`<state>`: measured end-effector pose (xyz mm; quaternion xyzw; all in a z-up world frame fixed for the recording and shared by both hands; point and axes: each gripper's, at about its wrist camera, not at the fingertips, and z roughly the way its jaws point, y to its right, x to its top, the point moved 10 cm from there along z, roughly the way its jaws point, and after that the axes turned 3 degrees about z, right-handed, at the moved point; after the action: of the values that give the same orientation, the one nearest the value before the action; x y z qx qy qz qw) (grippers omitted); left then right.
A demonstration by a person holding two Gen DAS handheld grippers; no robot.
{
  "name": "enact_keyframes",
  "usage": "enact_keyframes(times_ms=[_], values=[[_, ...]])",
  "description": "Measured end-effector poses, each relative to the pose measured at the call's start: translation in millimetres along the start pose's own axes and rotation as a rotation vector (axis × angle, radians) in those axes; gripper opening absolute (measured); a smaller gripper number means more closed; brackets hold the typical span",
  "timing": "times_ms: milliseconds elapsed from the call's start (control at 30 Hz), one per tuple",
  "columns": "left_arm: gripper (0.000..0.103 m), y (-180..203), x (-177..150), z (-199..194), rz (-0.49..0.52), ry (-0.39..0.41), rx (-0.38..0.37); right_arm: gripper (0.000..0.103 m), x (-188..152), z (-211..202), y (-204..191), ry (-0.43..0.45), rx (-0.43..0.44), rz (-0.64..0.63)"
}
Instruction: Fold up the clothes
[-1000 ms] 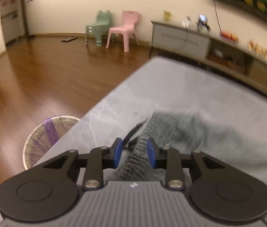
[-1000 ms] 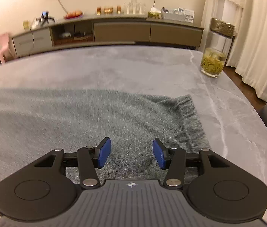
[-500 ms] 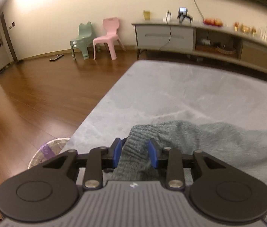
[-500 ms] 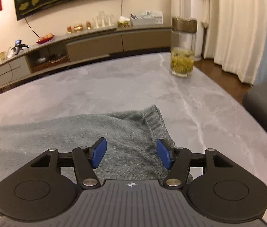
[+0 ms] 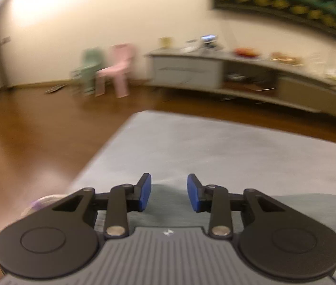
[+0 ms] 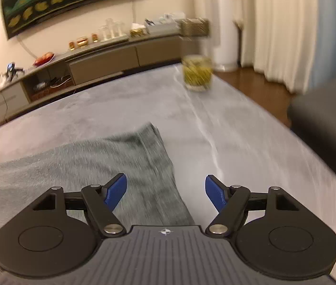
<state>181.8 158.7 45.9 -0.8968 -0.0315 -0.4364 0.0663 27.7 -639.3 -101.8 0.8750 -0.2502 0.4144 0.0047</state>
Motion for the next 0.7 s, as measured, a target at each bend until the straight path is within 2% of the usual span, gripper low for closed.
enact_keyframes(times_ms=[133,233,367,433,500,533,567,633,700], values=[[0.034,109.3,-5.6,-38.9,0.164,0.04,-0.175,0.076,-14.3,8.2,5.8,-0.036,-0.005,0.007],[0.034,189.2,-16.1,-64.3,0.232,0.049,-0.321,0.071,-22.8,18.0,2.4,-0.065,-0.009,0.0],[0.036,288.6,-47.2,-79.6,0.239,-0.03,-0.527,0.071,-16.1,13.9,5.5,-0.03,0.0,0.016],[0.037,342.6,-72.0,-77.9,0.273,-0.086,-0.582,0.07,-12.6,9.9,9.9,-0.031,0.03,0.051],[0.037,388.6,-93.8,-73.3,0.3,-0.131,-0.617,0.049,-9.1,5.8,14.2,-0.031,0.06,0.086],[0.036,414.0,-105.8,-74.0,0.314,-0.155,-0.647,0.032,-9.4,6.1,15.6,-0.04,0.072,0.095],[0.036,437.4,-116.3,-74.1,0.326,-0.175,-0.673,0.023,-12.2,9.2,16.2,-0.057,0.082,0.094],[0.037,474.3,-133.5,-69.8,0.374,-0.192,-0.67,0.018,-7.6,7.8,15.8,-0.032,0.132,0.094],[0.036,491.6,-141.9,-59.7,0.419,-0.185,-0.618,0.017,2.1,3.2,19.2,0.016,0.193,0.124]])
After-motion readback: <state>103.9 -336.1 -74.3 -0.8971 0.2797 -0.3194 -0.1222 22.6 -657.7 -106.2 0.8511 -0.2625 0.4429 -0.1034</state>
